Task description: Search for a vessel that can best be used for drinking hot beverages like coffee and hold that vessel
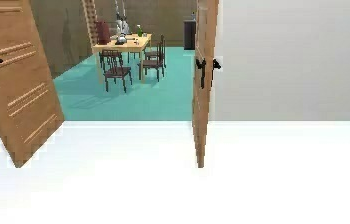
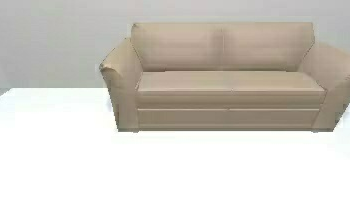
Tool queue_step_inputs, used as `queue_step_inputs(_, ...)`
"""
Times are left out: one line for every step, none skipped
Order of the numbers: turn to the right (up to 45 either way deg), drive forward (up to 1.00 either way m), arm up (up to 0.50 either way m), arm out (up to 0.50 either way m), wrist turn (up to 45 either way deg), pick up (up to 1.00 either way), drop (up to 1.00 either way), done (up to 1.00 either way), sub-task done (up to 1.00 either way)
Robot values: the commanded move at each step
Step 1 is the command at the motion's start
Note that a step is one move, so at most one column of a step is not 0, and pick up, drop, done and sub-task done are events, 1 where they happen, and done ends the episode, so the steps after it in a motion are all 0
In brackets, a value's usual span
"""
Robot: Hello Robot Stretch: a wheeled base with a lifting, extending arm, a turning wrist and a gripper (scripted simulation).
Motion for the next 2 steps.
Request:
queue_step_inputs(-18.0, 0.00, 0.00, 0.00, 0.0, 0.00, 0.00, 0.00, 0.00)
queue_step_inputs(0.0, 1.00, 0.00, 0.00, 0.0, 0.00, 0.00, 0.00, 0.00)
